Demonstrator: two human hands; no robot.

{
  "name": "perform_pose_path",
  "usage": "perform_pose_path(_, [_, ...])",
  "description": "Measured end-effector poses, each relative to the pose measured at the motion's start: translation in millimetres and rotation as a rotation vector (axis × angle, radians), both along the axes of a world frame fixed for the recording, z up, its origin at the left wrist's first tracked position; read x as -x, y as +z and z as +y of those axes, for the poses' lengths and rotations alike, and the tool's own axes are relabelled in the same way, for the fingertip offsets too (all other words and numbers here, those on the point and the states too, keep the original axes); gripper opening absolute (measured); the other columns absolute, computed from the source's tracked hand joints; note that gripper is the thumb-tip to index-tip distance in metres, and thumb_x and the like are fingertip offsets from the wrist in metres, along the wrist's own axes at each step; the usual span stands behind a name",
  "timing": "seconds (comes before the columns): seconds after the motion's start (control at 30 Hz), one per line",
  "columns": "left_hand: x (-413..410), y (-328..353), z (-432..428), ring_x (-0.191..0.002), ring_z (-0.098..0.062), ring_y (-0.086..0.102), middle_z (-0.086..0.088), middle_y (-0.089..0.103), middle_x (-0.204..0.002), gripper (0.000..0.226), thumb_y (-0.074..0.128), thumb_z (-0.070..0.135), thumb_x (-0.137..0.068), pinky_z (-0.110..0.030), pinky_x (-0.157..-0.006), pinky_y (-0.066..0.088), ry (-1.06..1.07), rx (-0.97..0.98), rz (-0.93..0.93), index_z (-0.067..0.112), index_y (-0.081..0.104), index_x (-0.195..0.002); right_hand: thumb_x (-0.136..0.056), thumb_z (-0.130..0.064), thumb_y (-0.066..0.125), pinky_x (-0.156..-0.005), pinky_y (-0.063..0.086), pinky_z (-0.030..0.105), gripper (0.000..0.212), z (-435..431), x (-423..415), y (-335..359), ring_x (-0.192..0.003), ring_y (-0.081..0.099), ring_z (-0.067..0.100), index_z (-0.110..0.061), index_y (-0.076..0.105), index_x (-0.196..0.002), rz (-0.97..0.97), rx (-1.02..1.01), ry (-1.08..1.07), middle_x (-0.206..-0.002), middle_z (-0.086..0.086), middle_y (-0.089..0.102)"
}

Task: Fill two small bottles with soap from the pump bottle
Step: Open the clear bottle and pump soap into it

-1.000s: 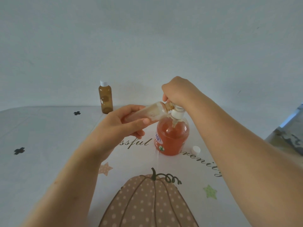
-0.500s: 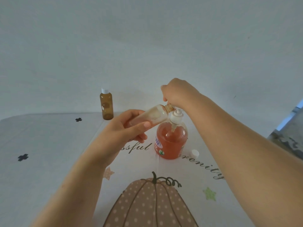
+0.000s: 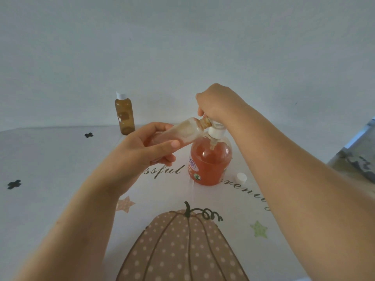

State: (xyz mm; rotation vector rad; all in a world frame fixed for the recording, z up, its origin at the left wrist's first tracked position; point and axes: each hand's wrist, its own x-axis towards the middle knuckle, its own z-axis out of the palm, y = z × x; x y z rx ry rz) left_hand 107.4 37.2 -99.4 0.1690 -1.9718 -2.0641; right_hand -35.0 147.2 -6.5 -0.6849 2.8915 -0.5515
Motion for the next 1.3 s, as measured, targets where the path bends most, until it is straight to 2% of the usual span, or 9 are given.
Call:
perform_pose_path(0.17, [-2, 1, 3, -0.076, -0.019, 0.067, 0.001, 0.068, -0.086, 0.036, 0.075, 0.024, -0.074, -0.027, -0.073, 0.054, 0.004, -0.002, 0.001, 0.016, 0.069, -0.108, -0.096, 0.001, 0.047, -0.096, 0.053, 0.039, 0.029, 1, 4, -4, -0.100, 0.066, 0.030, -0.002, 0.071, -0.110, -0.015, 0.004, 0.009, -0.113, 0.010, 0.069])
perform_pose_path(0.3, [-3, 4, 5, -0.076, -0.018, 0.067, 0.000, 0.068, -0.085, 0.037, 0.075, 0.024, -0.075, -0.027, -0.073, 0.054, 0.010, -0.013, 0.022, 0.014, 0.068, -0.110, -0.095, -0.005, 0.046, -0.080, 0.051, 0.031, 0.030, 0, 4, 3, -0.085, 0.065, 0.025, -0.005, 0.073, -0.108, -0.020, 0.078, -0.031, -0.106, 0.009, 0.075])
perform_pose_path(0.4, [-3, 6, 8, -0.074, -0.018, 0.065, 0.001, 0.068, -0.083, 0.039, 0.080, 0.020, -0.076, -0.027, -0.073, 0.055, 0.007, -0.034, 0.046, 0.011, 0.066, -0.111, -0.095, -0.003, 0.048, -0.085, 0.052, 0.032, 0.028, -3, 4, 8, -0.094, 0.069, 0.025, -0.007, 0.073, -0.107, -0.040, 0.069, -0.036, -0.107, 0.008, 0.075])
perform_pose_path(0.5, [-3, 8, 9, -0.075, -0.019, 0.065, 0.002, 0.069, -0.083, 0.040, 0.079, 0.021, -0.077, -0.027, -0.072, 0.055, 0.011, -0.032, 0.047, 0.010, 0.065, -0.112, -0.093, -0.010, 0.047, -0.073, 0.047, 0.030, 0.026, -3, 6, 10, -0.083, 0.068, 0.026, -0.009, 0.073, -0.099, 0.000, 0.092, -0.042, -0.096, 0.006, 0.075])
perform_pose_path(0.63, [-4, 9, 9, -0.076, -0.019, 0.067, 0.000, 0.069, -0.084, 0.045, 0.080, 0.028, -0.073, -0.028, -0.074, 0.055, 0.000, -0.023, 0.032, 0.013, 0.066, -0.113, -0.094, -0.006, 0.048, -0.085, 0.052, 0.033, 0.027, -3, 8, 7, -0.094, 0.070, 0.026, -0.008, 0.074, -0.104, -0.044, 0.086, -0.038, -0.102, 0.007, 0.076])
perform_pose_path(0.87, [-3, 5, 3, -0.077, -0.019, 0.067, -0.002, 0.069, -0.083, 0.039, 0.076, 0.027, -0.074, -0.029, -0.074, 0.054, -0.003, -0.007, 0.003, 0.016, 0.069, -0.110, -0.086, -0.010, 0.050, -0.075, 0.050, 0.031, 0.030, -6, 11, -1, -0.078, 0.067, 0.025, -0.010, 0.076, -0.100, -0.068, 0.099, -0.068, -0.097, 0.006, 0.077])
perform_pose_path(1.0, [-2, 1, -1, -0.078, -0.020, 0.067, -0.003, 0.069, -0.088, 0.043, 0.080, 0.030, -0.072, -0.028, -0.074, 0.055, -0.014, -0.007, -0.021, 0.015, 0.068, -0.111, -0.085, -0.007, 0.049, -0.085, 0.052, 0.034, 0.030, -7, 13, -8, -0.090, 0.069, 0.028, -0.010, 0.075, -0.100, -0.087, 0.108, -0.077, -0.100, 0.007, 0.075])
perform_pose_path(1.13, [-1, -1, 0, -0.076, -0.021, 0.066, -0.006, 0.068, -0.089, 0.039, 0.075, 0.021, -0.074, -0.028, -0.072, 0.055, -0.003, -0.046, -0.017, 0.012, 0.068, -0.112, -0.084, -0.009, 0.049, -0.080, 0.051, 0.033, 0.029, -6, 14, -9, -0.089, 0.068, 0.028, -0.011, 0.074, -0.099, -0.075, 0.122, -0.079, -0.097, 0.007, 0.074])
perform_pose_path(1.3, [-2, 1, 3, -0.077, -0.021, 0.066, -0.006, 0.068, -0.087, 0.039, 0.075, 0.024, -0.075, -0.028, -0.073, 0.055, -0.006, -0.027, -0.013, 0.013, 0.068, -0.112, -0.086, -0.006, 0.049, -0.084, 0.053, 0.033, 0.031, -6, 14, -6, -0.086, 0.067, 0.026, -0.010, 0.075, -0.101, -0.086, 0.093, -0.073, -0.101, 0.007, 0.076])
